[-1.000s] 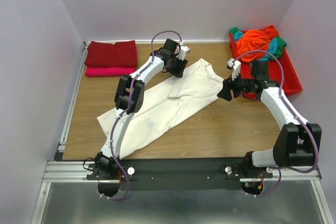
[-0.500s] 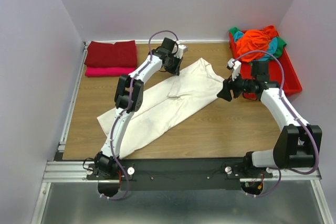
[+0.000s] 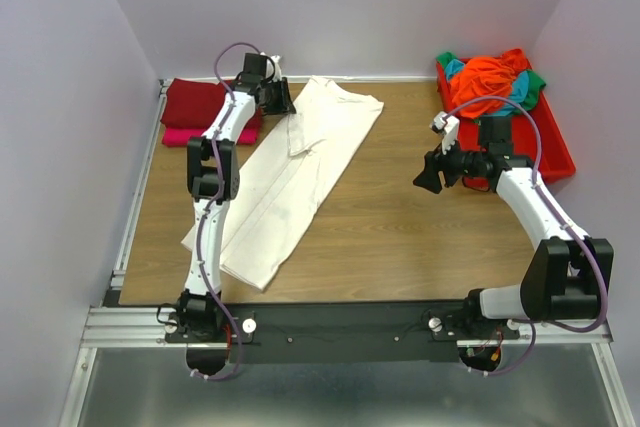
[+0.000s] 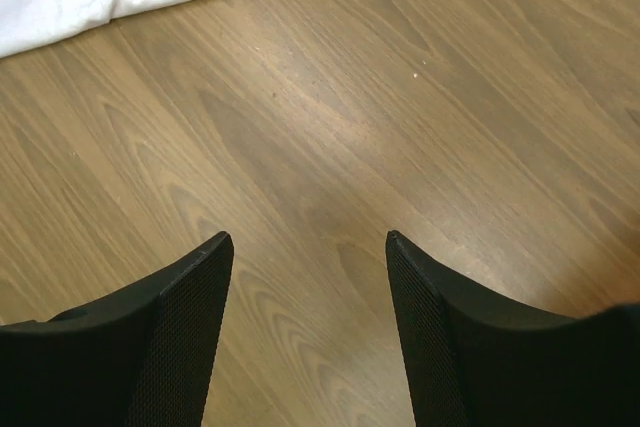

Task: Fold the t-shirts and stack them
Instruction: Fold the tshirt

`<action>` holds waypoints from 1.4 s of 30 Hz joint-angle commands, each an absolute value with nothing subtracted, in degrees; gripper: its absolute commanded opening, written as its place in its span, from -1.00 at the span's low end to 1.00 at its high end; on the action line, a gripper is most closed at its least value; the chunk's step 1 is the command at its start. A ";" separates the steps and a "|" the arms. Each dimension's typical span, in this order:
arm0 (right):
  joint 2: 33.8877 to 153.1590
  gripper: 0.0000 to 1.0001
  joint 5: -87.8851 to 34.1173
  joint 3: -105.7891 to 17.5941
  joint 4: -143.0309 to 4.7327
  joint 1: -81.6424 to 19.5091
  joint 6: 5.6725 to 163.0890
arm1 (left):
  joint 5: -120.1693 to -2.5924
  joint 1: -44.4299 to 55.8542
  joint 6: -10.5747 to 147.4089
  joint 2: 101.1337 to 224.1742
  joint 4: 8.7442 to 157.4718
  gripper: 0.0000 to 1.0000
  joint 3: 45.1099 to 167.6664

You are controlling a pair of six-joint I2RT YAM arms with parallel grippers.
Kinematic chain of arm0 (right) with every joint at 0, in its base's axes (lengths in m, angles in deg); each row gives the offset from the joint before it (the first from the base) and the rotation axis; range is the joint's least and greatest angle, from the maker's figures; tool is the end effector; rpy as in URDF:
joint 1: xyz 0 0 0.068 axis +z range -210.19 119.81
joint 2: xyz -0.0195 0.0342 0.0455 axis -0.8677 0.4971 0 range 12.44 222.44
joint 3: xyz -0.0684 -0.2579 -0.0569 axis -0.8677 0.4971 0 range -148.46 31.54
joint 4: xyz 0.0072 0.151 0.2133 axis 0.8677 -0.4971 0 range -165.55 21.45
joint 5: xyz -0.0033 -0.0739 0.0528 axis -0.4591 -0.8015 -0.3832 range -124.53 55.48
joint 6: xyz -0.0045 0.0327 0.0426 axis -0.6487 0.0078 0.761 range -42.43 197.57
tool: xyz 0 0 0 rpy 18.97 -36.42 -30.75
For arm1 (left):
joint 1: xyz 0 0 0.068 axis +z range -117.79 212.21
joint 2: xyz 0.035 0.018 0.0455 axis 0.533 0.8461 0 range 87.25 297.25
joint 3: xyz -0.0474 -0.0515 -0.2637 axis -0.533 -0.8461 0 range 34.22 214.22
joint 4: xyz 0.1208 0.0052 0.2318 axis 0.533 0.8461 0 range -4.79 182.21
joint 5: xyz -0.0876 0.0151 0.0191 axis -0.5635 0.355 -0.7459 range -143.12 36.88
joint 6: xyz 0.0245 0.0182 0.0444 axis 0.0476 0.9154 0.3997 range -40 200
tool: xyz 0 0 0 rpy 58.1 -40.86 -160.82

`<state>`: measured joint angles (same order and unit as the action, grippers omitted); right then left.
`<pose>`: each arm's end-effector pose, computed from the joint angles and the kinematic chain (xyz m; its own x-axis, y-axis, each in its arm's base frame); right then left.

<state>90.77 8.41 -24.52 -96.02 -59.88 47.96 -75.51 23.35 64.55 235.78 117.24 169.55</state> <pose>0.2805 0.0258 0.2584 -0.4440 -0.3642 -0.8187 -0.7632 0.6325 0.1326 0.5638 -0.1017 0.1779 -0.7846 -0.1270 -0.6068 0.2059 0.8699 -0.4483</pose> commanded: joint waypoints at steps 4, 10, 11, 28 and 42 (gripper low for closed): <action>91.46 0.40 17.38 -21.91 -96.50 -59.93 42.69 | -82.22 20.52 66.72 220.34 113.35 -0.02 161.94; 91.02 0.40 22.17 -17.35 -101.07 -51.53 25.58 | -75.82 20.52 71.73 191.62 97.11 0.52 133.67; 90.67 0.41 21.21 -16.55 -100.99 -49.32 23.45 | -74.49 20.52 72.43 187.48 92.64 0.54 129.45; 119.13 0.42 -18.61 -36.57 -87.11 5.34 17.35 | -34.84 21.14 78.42 117.67 82.58 0.97 70.17; 129.42 0.01 -25.29 -41.94 -83.14 11.09 17.89 | -31.23 21.14 78.85 112.39 80.55 0.97 68.76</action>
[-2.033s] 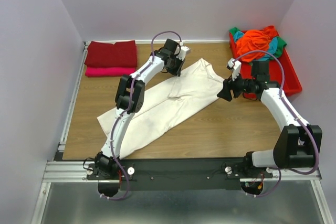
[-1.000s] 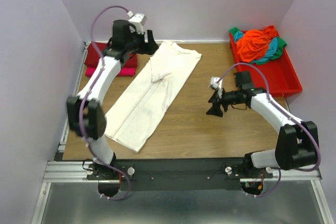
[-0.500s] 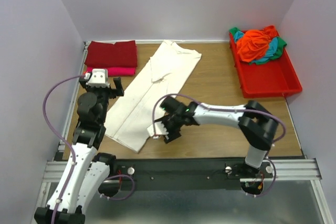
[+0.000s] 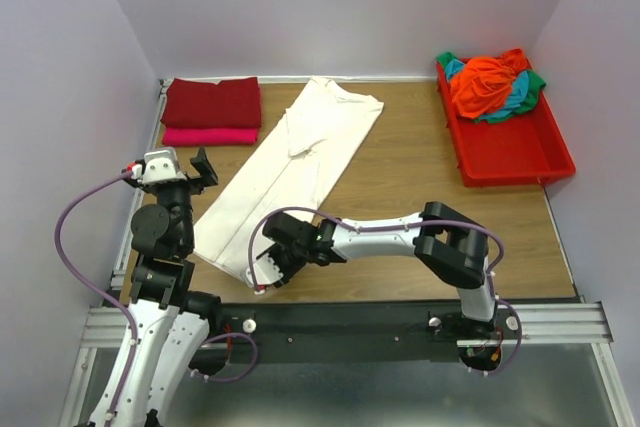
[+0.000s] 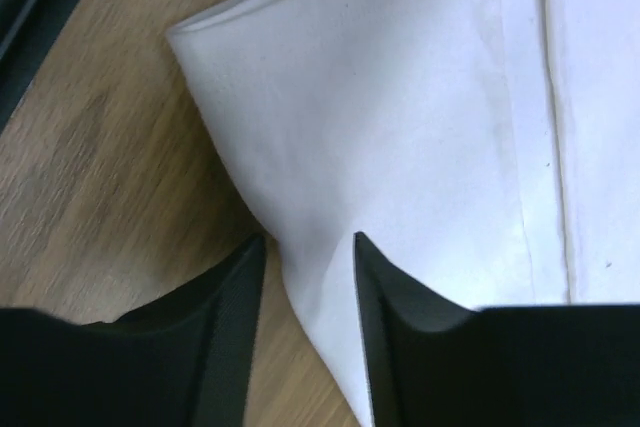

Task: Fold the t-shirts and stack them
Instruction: Fold the tshirt

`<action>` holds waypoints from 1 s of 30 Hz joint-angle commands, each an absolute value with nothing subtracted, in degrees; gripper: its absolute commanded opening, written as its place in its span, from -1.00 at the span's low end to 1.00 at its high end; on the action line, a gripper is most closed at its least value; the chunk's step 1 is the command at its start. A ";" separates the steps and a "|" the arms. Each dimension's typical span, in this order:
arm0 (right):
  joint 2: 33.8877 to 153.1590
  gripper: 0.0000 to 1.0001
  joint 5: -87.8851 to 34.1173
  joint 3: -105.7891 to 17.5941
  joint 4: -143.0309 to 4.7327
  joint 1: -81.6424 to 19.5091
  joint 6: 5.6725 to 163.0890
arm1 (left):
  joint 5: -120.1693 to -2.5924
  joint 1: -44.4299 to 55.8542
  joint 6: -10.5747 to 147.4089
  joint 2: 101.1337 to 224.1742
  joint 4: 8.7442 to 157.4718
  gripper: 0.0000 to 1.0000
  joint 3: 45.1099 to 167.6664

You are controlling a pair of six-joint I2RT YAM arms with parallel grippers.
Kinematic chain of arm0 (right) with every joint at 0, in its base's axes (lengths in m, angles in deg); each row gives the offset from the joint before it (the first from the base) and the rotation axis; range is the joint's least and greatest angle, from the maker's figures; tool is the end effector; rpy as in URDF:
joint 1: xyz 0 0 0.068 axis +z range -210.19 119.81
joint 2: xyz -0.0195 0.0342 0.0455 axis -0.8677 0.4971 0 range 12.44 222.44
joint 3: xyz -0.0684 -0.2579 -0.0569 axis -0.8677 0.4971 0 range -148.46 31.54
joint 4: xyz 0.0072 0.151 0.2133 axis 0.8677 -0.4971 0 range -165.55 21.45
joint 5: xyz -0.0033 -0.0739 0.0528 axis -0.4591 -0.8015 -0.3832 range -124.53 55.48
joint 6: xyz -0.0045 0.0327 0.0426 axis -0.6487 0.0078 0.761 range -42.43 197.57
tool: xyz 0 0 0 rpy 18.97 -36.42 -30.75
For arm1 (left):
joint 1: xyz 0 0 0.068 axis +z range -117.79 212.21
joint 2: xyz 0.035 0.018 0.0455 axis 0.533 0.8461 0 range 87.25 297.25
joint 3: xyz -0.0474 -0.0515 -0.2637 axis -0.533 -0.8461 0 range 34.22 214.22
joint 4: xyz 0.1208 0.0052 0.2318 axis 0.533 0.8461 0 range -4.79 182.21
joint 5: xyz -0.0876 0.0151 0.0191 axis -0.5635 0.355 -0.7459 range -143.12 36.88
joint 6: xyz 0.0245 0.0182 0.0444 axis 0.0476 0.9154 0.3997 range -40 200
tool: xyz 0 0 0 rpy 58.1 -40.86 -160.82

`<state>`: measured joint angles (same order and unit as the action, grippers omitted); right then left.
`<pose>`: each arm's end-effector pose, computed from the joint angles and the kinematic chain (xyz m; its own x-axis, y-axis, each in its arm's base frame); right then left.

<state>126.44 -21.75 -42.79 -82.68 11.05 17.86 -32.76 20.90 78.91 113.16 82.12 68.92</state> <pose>0.1271 0.3987 0.1568 0.7027 -0.5495 -0.4520 -0.7111 -0.5639 -0.4200 0.1206 -0.0116 0.3477 0.2047 -0.0591 -0.9770 -0.1461 0.9851 -0.0902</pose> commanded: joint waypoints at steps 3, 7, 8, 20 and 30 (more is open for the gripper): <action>130.30 -0.27 -26.52 -41.06 -83.14 11.09 17.45 | -31.76 21.14 78.85 112.12 80.29 0.97 68.67; 130.48 -0.72 -27.23 -38.87 -83.23 11.09 15.70 | -32.38 21.05 78.94 111.77 80.11 0.97 68.50; 129.87 -0.89 -26.97 -37.65 -83.14 11.09 15.08 | -32.46 21.05 78.94 111.68 80.11 0.97 68.50; 109.23 -0.99 -28.99 -16.46 -95.67 4.60 5.70 | -40.19 20.96 79.12 112.47 78.62 0.97 68.14; 92.78 -0.85 -29.69 -10.57 -111.97 -7.01 0.22 | -59.95 20.96 75.34 122.38 76.95 0.97 70.42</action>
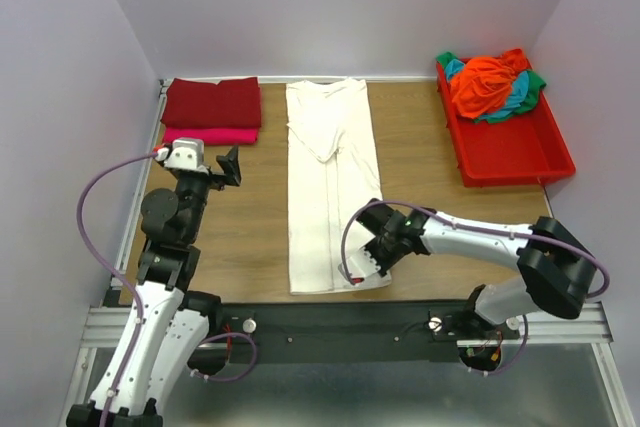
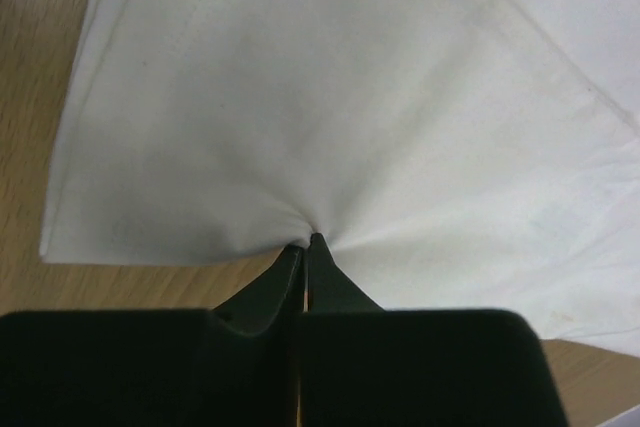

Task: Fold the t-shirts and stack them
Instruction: Fold the tshirt

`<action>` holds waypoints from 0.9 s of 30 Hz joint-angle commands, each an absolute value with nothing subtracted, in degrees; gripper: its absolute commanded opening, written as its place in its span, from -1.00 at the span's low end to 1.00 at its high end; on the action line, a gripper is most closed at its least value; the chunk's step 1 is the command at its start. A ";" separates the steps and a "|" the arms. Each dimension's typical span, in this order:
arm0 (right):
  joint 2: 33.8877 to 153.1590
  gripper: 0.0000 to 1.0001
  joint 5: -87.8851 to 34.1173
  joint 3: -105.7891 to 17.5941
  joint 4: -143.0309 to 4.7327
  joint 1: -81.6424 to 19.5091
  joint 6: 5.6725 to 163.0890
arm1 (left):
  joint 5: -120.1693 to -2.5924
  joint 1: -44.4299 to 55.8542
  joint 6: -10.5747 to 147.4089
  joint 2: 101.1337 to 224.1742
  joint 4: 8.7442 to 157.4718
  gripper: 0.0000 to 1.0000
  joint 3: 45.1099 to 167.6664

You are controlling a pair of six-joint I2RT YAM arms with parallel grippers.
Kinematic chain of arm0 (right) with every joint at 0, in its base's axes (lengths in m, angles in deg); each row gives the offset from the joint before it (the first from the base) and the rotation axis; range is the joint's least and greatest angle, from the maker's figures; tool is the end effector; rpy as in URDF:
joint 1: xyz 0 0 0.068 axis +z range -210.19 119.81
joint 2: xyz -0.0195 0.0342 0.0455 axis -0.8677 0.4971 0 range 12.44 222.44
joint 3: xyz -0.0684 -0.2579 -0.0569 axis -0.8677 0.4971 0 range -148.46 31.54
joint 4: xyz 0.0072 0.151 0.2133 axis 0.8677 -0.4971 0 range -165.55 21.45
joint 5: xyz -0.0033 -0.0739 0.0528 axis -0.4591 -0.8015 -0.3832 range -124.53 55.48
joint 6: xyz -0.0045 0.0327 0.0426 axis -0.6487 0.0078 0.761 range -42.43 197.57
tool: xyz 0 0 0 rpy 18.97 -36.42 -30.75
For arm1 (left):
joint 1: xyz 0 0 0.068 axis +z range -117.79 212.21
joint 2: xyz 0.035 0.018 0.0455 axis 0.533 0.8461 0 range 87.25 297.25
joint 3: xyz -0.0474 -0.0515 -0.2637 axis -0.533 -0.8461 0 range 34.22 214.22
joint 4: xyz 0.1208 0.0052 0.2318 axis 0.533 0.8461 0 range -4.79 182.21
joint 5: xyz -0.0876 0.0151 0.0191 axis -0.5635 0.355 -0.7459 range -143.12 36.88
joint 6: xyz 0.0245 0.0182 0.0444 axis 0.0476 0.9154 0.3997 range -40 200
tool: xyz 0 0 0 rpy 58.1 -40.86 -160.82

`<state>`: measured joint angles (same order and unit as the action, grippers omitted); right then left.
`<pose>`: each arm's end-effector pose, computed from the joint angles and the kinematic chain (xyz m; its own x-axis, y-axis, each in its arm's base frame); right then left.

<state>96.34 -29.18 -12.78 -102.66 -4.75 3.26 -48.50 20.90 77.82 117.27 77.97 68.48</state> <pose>0.1389 0.2075 0.1612 0.6564 -0.7368 -0.1620 -0.7499 -0.6140 -0.2463 0.1365 -0.0244 0.3453 0.1905 -0.0768 -0.9787 0.1254 0.9907 -0.0533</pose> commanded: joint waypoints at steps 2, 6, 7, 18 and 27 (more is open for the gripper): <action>90.07 -0.78 -30.48 -8.81 -112.49 -7.98 0.22 | -62.51 20.96 73.51 124.94 78.00 0.96 71.48; 85.14 -0.43 -30.75 -8.36 -113.55 -11.23 1.01 | -67.00 20.96 68.85 129.60 79.49 0.96 72.98; 84.35 -0.29 -31.09 -8.45 -113.64 -12.02 1.19 | -68.83 20.96 67.70 131.26 79.67 0.95 73.07; 72.22 0.04 -26.37 -13.55 -111.28 -27.67 14.70 | -84.94 15.79 65.05 137.78 85.12 0.87 73.33; 73.17 0.39 -0.88 -10.65 -103.62 -35.76 33.35 | -79.57 1.98 84.97 129.02 82.87 0.96 76.67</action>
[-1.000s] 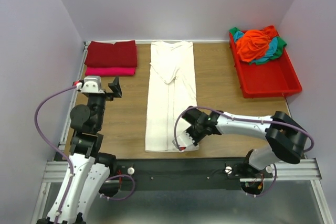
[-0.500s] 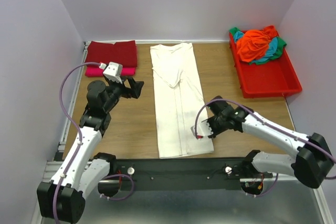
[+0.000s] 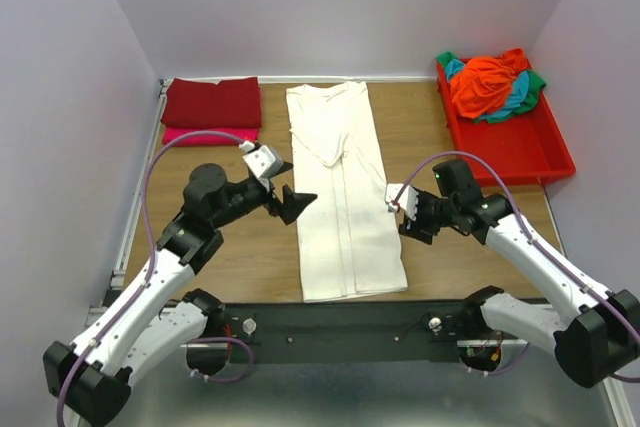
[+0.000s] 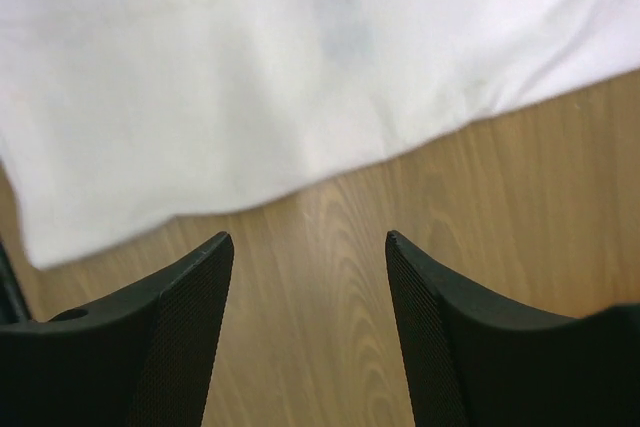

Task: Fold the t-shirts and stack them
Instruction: Fold the tshirt

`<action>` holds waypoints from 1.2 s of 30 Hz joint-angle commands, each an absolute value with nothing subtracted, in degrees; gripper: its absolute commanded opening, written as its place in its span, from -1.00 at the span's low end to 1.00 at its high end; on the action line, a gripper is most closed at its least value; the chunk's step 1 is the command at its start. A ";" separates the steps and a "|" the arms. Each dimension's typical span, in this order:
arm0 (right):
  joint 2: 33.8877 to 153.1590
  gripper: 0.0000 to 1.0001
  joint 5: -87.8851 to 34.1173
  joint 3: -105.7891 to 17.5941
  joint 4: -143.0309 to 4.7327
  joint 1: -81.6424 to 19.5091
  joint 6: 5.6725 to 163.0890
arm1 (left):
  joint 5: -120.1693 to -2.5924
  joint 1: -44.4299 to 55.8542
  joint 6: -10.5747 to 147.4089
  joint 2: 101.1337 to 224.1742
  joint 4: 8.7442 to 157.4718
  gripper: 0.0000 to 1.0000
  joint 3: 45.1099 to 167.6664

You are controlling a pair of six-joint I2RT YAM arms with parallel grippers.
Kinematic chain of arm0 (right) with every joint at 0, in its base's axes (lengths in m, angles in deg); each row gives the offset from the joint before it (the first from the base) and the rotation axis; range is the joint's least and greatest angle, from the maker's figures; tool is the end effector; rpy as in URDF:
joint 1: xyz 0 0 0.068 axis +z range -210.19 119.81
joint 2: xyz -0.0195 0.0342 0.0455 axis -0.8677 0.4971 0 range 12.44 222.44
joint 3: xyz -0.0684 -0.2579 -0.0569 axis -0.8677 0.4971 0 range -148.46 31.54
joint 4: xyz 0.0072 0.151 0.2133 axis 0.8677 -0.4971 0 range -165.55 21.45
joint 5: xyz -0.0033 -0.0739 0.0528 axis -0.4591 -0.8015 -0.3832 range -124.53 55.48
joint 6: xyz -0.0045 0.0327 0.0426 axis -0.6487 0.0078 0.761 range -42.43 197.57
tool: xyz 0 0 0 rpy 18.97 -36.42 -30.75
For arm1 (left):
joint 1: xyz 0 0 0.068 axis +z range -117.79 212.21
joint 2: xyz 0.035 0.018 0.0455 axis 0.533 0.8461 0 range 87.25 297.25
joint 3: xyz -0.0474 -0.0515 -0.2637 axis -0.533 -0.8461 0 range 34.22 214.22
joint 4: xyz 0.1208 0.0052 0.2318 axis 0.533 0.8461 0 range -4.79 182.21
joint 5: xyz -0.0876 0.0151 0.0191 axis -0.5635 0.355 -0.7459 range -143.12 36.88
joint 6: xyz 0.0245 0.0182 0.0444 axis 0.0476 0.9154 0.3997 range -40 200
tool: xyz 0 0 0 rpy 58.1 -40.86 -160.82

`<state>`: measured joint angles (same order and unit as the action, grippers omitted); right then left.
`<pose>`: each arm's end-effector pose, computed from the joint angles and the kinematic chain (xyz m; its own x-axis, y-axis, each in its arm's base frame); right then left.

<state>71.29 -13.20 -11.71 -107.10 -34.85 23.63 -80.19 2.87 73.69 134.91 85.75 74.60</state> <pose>0.1737 0.0966 0.2445 0.0467 -0.8111 -0.5830 -0.9402 0.1615 -0.3000 0.1642 -0.1110 0.3227 -0.2090 0.0052 -0.9779 0.8113 0.5593 -0.1704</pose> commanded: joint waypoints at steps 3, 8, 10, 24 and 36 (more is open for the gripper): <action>73.53 0.45 8.69 -10.48 -103.88 -35.76 34.85 | -79.05 1.98 87.90 125.32 78.12 0.97 75.53; 72.74 0.58 16.53 -10.39 -106.69 -35.76 32.57 | -79.47 1.98 80.79 120.55 74.31 0.97 74.11; 72.38 0.64 18.11 -10.12 -107.22 -35.59 32.13 | -83.33 1.98 77.91 124.13 81.32 0.93 78.75; 80.12 0.65 1.33 -11.44 -111.09 -21.08 25.19 | -78.01 -6.10 62.96 127.51 115.00 0.72 84.15; 83.11 0.65 1.51 -11.79 -111.88 -17.92 22.20 | -61.40 -25.61 47.39 132.59 117.90 0.62 77.37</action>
<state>83.10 2.99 -10.83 -110.38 -18.28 23.70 -69.55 -21.24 52.69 131.13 115.39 77.81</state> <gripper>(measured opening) 0.823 0.813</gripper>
